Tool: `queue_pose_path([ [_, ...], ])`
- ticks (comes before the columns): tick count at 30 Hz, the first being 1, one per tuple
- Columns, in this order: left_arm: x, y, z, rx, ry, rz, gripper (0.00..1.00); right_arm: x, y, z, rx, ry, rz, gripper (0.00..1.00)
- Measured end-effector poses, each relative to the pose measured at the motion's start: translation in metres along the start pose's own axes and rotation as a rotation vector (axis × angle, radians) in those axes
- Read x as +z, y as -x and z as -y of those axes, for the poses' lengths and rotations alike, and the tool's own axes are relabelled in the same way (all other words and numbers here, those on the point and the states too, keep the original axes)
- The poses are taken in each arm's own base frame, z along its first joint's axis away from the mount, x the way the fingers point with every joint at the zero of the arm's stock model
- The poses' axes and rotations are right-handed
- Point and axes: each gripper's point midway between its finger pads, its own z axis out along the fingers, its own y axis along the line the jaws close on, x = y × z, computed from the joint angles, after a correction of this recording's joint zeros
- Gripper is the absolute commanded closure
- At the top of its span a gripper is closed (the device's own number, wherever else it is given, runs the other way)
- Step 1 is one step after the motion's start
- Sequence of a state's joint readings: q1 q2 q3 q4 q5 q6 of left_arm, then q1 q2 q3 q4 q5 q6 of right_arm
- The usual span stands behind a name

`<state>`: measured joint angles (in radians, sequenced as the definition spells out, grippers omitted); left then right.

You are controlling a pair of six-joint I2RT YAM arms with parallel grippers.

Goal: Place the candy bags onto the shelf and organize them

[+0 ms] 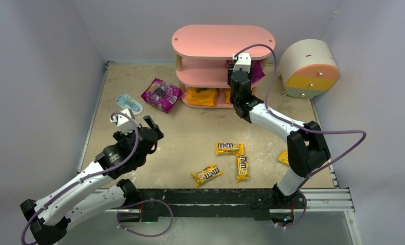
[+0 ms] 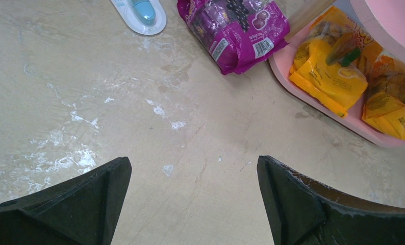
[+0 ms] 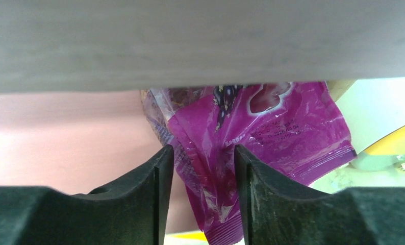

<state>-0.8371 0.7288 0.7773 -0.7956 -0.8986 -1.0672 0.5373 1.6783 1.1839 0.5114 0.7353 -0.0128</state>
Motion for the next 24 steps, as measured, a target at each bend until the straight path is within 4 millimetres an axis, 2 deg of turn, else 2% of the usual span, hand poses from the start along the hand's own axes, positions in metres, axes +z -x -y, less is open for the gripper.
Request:
queue_pose_path([
  [9, 0.001, -0.002, 0.0, 0.007, 0.004, -0.003, 0.0, -0.011, 0.001, -0.015, 0.09, 0.124, -0.055, 0.36],
  [17, 0.001, -0.002, 0.0, 0.007, 0.004, -0.004, 0.0, -0.017, 0.003, -0.03, 0.139, 0.214, -0.077, 0.35],
  [24, 0.001, -0.002, 0.0, 0.008, 0.004, -0.004, 0.0, -0.018, 0.005, -0.035, 0.161, 0.237, -0.085, 0.33],
])
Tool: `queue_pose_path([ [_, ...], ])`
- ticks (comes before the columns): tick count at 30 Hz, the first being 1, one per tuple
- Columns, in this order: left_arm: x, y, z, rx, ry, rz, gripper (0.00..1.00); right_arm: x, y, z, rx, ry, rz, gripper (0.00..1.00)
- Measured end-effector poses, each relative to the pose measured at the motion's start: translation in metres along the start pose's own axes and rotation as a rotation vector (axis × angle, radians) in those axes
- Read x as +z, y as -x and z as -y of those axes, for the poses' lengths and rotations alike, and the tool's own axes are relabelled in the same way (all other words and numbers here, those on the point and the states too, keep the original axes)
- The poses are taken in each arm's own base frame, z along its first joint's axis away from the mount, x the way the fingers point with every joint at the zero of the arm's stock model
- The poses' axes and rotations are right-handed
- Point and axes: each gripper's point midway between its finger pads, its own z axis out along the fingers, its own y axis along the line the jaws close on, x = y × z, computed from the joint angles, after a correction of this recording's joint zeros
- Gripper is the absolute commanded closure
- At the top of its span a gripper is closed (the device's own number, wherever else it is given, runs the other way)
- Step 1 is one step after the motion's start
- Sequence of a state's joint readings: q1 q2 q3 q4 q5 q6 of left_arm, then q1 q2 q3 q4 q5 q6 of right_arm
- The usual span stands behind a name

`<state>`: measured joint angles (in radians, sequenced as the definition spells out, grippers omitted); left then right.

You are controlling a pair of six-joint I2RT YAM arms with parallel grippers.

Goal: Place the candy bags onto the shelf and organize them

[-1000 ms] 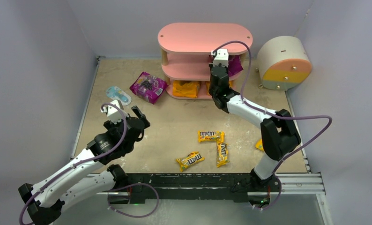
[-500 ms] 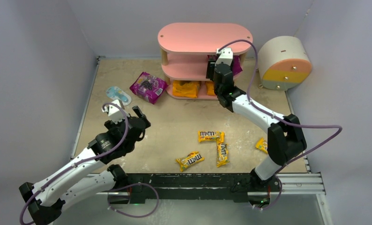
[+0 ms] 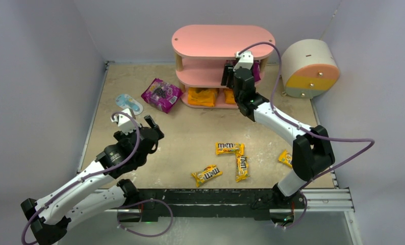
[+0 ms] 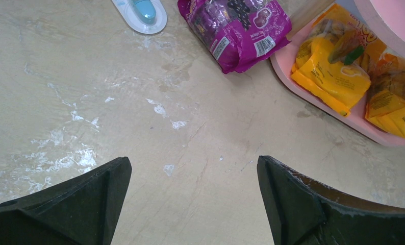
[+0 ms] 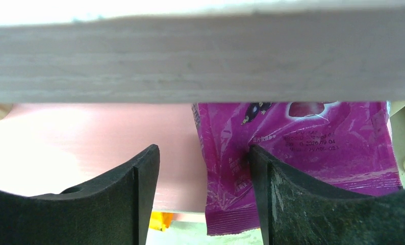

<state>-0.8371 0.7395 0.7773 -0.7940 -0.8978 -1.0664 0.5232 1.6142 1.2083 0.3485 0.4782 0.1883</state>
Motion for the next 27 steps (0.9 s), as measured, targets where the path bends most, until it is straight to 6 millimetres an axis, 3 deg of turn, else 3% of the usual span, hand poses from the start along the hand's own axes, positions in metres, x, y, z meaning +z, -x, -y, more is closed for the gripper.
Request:
queue_pose_path([
  [9, 0.0, 0.001, 0.001, 0.001, -0.004, 0.003, 0.0, -0.01, 0.011, 0.009, -0.022, -0.029, -0.005, 0.16],
  [14, 0.004, -0.001, 0.006, 0.007, -0.006, 0.004, 0.0, -0.044, 0.046, 0.015, 0.001, 0.006, 0.068, 0.08],
  [18, 0.011, -0.007, 0.013, 0.036, 0.003, -0.002, 0.0, -0.081, 0.055, 0.023, 0.029, 0.056, 0.103, 0.02],
  [21, 0.019, -0.013, 0.02, 0.058, 0.011, -0.009, 0.0, -0.106, 0.044, 0.032, 0.063, 0.081, 0.105, 0.02],
  [23, 0.028, -0.016, 0.025, 0.075, 0.011, -0.026, 0.0, -0.124, 0.026, 0.043, 0.088, 0.08, 0.096, 0.02],
  [27, 0.073, -0.012, 0.02, 0.006, 0.033, -0.087, 0.03, -0.153, -0.018, 0.07, 0.143, 0.036, 0.057, 0.02],
])
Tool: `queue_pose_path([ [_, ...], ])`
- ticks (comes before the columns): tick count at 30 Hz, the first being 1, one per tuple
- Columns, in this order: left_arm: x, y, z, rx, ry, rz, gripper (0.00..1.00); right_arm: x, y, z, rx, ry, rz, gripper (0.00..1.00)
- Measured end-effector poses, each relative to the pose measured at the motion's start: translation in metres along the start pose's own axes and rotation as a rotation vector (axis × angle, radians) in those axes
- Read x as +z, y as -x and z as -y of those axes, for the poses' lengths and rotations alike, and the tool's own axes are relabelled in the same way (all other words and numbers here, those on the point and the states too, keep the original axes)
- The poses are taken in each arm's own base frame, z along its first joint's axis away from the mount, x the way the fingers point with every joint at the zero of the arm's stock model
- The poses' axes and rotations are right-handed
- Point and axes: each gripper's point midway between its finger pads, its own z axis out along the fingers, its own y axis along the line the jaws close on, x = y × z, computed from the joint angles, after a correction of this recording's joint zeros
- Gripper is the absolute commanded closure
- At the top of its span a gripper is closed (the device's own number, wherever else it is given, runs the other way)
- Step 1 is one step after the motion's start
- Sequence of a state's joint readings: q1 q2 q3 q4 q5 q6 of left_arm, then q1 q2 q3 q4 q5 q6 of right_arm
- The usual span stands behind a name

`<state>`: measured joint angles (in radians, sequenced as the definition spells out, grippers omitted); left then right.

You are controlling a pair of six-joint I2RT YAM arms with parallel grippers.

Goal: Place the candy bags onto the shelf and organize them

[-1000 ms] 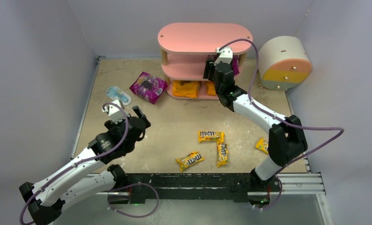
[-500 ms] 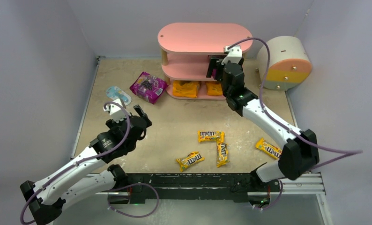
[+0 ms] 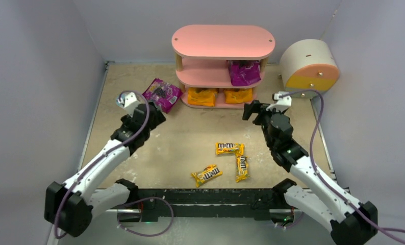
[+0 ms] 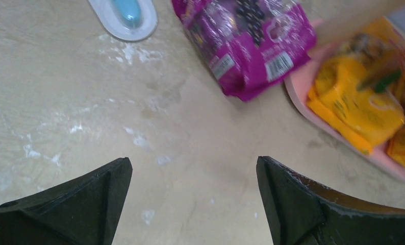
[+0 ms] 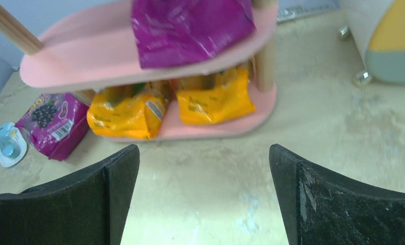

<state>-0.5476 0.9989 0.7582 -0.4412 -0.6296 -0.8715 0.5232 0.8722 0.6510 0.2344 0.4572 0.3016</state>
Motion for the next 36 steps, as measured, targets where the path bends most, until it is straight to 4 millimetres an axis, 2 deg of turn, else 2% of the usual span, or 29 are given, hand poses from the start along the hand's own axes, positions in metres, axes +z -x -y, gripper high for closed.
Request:
queue_pose_path([
  [3, 0.041, 0.008, -0.018, -0.08, 0.034, -0.049, 0.04, -0.02, -0.018, 0.017, 0.063, -0.027, 0.0, 0.02],
  [6, 0.078, 0.008, -0.024, -0.144, 0.017, -0.11, 0.05, -0.034, -0.028, 0.025, 0.103, -0.016, 0.018, 0.02],
  [9, 0.112, 0.002, -0.021, -0.181, 0.0, -0.177, 0.05, -0.041, -0.035, 0.026, 0.104, 0.017, 0.031, 0.02],
  [13, 0.153, 0.003, -0.007, -0.212, -0.038, -0.219, 0.05, -0.042, -0.038, 0.017, 0.09, 0.066, 0.012, 0.02],
  [16, 0.173, 0.009, 0.005, -0.245, -0.079, -0.214, 0.06, -0.04, -0.042, 0.012, 0.075, 0.093, -0.01, 0.02],
  [20, 0.186, 0.013, 0.012, -0.282, -0.108, -0.202, 0.07, -0.038, -0.042, 0.007, 0.055, 0.113, -0.03, 0.02],
  [23, 0.202, 0.014, 0.014, -0.3, -0.108, -0.195, 0.12, -0.039, -0.044, 0.007, 0.05, 0.115, -0.035, 0.02],
  [26, 0.217, 0.005, 0.011, -0.306, -0.098, -0.206, 0.19, -0.046, -0.042, 0.005, 0.05, 0.139, -0.035, 0.02],
  [29, 0.226, -0.002, 0.008, -0.324, -0.087, -0.221, 0.34, -0.057, -0.026, -0.001, 0.069, 0.189, 0.012, 0.02],
  [33, 0.237, 0.011, 0.018, -0.334, -0.107, -0.204, 0.75, -0.075, -0.003, -0.009, 0.11, 0.274, 0.121, 0.02],
  [36, 0.238, 0.023, 0.028, -0.335, -0.147, -0.19, 0.93, -0.084, 0.001, -0.015, 0.112, 0.34, 0.17, 0.02],
])
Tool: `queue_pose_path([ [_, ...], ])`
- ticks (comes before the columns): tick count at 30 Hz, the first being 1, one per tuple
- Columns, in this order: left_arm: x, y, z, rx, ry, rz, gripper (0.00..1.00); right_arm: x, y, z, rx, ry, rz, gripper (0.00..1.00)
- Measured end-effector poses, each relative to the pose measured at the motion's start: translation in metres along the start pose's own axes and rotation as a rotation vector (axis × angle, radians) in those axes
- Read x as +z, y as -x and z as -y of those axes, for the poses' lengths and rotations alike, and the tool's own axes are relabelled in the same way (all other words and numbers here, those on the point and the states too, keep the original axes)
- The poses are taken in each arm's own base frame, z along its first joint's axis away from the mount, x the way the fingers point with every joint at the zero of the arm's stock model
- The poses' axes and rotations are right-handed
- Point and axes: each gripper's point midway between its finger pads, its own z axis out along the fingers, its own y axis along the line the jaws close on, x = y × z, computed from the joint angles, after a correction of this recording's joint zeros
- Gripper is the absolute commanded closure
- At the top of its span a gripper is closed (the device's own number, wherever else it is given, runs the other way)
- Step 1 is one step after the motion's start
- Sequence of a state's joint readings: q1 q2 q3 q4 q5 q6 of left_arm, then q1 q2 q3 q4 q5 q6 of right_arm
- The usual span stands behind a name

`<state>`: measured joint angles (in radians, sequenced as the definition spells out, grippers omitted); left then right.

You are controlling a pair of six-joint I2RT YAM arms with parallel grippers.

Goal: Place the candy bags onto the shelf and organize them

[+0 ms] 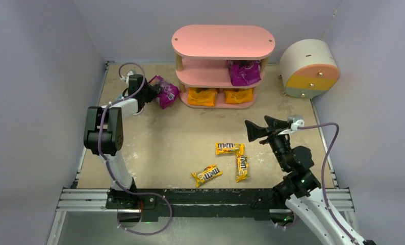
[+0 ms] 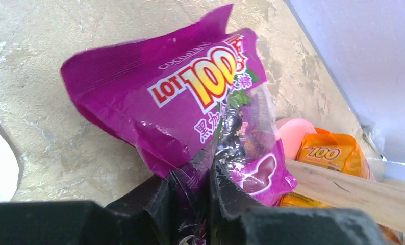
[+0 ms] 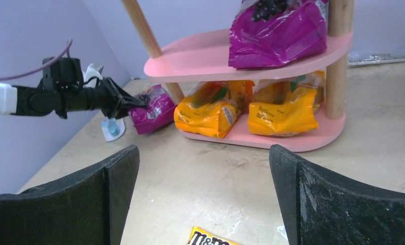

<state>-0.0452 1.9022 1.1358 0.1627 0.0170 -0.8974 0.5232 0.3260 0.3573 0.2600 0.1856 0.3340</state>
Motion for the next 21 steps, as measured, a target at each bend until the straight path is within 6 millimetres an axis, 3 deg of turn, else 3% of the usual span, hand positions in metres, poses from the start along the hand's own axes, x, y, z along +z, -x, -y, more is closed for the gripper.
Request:
queue_pose_path([
  [1, -0.002, 0.001, 0.004, 0.001, -0.014, 0.001, 0.99, -0.001, -0.003, -0.002, -0.009, 0.021, -0.001, 0.02],
  [4, -0.016, 0.001, 0.005, 0.004, -0.013, -0.006, 1.0, 0.002, -0.012, -0.004, -0.044, 0.046, -0.026, 0.02],
  [6, -0.036, -0.001, 0.001, 0.009, 0.013, -0.021, 1.0, 0.006, -0.019, -0.004, -0.071, 0.052, -0.054, 0.02],
  [10, -0.1, -0.005, 0.0, 0.02, 0.036, -0.054, 1.0, 0.022, -0.054, -0.002, -0.127, 0.059, -0.193, 0.02],
  [12, -0.133, -0.007, 0.006, 0.018, -0.007, -0.062, 1.0, 0.029, -0.081, -0.009, -0.163, 0.085, -0.27, 0.02],
  [15, -0.177, -0.016, 0.016, 0.019, -0.089, -0.084, 1.0, 0.022, -0.134, -0.06, -0.322, 0.24, -0.381, 0.02],
  [18, -0.207, -0.033, 0.016, 0.017, -0.137, -0.14, 1.0, -0.004, -0.186, -0.128, -0.6, 0.49, -0.419, 0.02],
  [21, -0.222, -0.049, 0.009, 0.013, -0.136, -0.203, 1.0, -0.006, -0.209, -0.16, -0.819, 0.597, -0.361, 0.02],
])
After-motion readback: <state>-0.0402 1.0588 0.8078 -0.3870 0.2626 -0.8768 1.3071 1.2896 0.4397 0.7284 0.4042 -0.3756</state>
